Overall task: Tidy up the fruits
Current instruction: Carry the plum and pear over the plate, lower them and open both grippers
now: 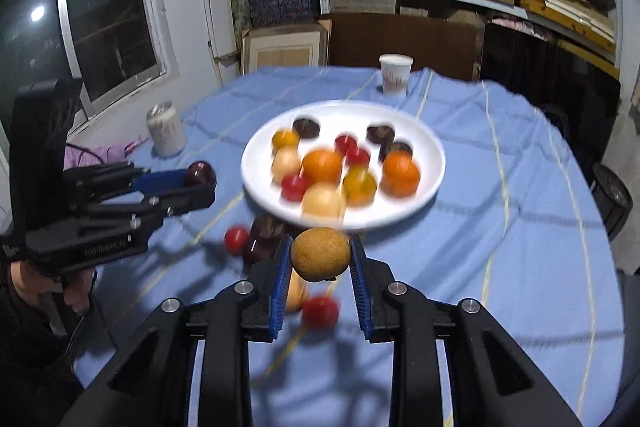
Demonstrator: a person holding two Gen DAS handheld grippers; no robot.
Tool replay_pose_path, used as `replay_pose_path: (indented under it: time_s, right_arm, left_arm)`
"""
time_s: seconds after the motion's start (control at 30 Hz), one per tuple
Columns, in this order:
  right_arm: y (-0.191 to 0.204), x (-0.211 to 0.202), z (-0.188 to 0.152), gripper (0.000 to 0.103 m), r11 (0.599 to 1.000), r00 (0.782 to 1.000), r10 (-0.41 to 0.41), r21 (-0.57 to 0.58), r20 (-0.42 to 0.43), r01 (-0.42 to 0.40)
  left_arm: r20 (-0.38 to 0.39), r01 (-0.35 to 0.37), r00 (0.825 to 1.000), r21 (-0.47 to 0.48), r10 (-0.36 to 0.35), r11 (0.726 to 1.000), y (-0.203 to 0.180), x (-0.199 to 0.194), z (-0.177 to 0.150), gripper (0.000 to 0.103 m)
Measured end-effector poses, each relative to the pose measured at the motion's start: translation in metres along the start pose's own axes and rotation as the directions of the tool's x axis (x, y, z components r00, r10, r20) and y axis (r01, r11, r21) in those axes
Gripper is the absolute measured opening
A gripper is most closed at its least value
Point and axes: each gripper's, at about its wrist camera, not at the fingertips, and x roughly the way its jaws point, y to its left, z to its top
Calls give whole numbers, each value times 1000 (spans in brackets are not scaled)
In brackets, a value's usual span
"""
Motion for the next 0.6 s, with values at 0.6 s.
replay_pose_path:
  time_s: [0.6]
  right_arm:
    - [-37, 93, 68, 43, 998, 1000, 5, 62, 12, -5]
  left_arm:
    - [-35, -76, 997, -75, 73, 994, 50, 90, 73, 56]
